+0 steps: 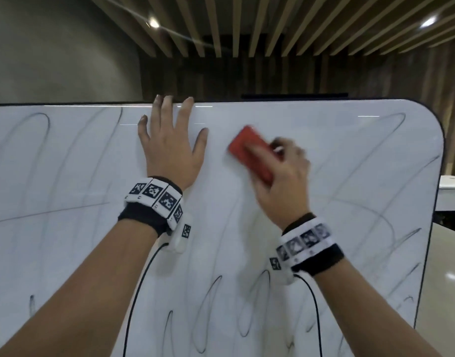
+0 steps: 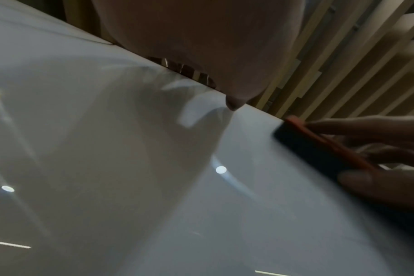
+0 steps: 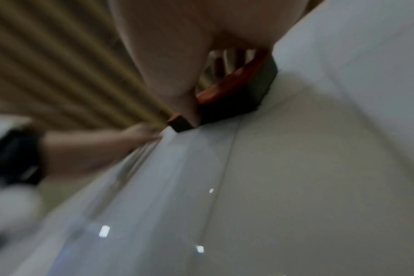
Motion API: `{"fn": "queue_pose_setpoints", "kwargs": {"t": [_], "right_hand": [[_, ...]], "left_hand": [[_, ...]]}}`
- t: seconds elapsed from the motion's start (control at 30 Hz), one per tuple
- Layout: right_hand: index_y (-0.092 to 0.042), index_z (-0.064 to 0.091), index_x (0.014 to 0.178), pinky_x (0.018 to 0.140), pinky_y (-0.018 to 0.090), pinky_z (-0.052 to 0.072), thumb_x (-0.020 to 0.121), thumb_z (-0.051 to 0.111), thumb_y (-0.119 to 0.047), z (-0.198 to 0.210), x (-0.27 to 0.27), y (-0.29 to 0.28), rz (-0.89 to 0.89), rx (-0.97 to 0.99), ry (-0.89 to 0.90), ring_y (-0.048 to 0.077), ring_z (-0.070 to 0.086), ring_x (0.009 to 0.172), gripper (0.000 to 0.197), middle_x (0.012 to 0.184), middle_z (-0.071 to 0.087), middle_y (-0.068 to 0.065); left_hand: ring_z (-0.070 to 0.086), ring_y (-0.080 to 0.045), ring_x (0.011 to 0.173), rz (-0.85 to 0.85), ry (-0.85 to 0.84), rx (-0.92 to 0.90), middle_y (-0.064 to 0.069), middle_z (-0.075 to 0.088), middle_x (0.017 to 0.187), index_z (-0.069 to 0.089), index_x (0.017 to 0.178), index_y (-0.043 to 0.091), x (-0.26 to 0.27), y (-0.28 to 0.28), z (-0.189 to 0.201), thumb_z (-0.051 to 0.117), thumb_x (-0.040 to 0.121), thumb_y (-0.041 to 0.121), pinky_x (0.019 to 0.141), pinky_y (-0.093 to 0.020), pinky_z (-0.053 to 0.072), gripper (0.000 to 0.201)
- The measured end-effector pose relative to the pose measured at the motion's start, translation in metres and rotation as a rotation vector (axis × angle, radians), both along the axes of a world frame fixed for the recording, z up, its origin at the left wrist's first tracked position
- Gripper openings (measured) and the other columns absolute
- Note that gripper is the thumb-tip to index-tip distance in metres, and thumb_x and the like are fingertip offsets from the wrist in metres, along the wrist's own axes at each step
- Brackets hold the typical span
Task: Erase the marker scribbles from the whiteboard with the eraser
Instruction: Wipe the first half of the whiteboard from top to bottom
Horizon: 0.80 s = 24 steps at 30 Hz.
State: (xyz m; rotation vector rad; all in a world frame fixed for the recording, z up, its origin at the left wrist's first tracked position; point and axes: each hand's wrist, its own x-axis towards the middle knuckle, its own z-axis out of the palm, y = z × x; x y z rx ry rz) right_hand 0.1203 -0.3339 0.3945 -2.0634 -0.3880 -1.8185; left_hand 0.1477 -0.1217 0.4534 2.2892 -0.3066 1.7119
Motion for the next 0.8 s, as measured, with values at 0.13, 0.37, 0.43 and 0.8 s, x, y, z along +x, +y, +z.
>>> {"fn": "queue_pose_setpoints", "kwargs": {"t": [0.13,0.37,0.43,0.8], "right_hand": [[-0.033,0.066,0.131,0.096,0.044,0.037,0.083,0.070,-0.023,0.008,-0.004,-0.016,-0.043,-0.075,-0.032,0.035,0.050,0.109,0.050,0.127,0.056,0.011],[-0.033,0.063,0.134,0.098,0.036,0.033,0.085,0.070,-0.027,0.010,-0.005,-0.028,-0.050,0.399,-0.041,0.033,0.050,0.111,0.050,0.130,0.052,0.013],[-0.030,0.068,0.128,0.094,0.037,0.032,0.082,0.071,-0.023,-0.024,-0.005,0.004,0.010,0.073,0.020,0.033,0.051,0.108,0.046,0.127,0.055,0.012],[-0.030,0.066,0.131,0.098,0.040,0.039,0.081,0.070,-0.026,-0.016,-0.006,-0.018,-0.022,0.285,-0.016,0.034,0.052,0.108,0.050,0.125,0.055,0.015]], "left_hand": [[0.021,-0.028,0.153,0.011,-0.015,0.019,-0.011,0.031,0.161,0.032,0.155,0.029,0.002,0.008,-0.001,0.039,0.104,0.053,0.121,-0.055,0.016,0.057],[0.020,-0.028,0.154,0.042,0.005,0.063,-0.011,0.027,0.163,0.028,0.157,0.031,0.001,0.014,-0.002,0.037,0.104,0.054,0.120,-0.055,0.017,0.059],[0.020,-0.028,0.154,0.038,0.015,0.060,-0.011,0.027,0.163,0.028,0.157,0.030,0.000,0.013,-0.001,0.037,0.104,0.054,0.120,-0.055,0.017,0.059],[0.016,-0.029,0.155,0.050,0.042,0.085,-0.011,0.022,0.165,0.021,0.160,0.031,-0.003,0.016,-0.002,0.035,0.103,0.055,0.121,-0.056,0.014,0.063]]}}
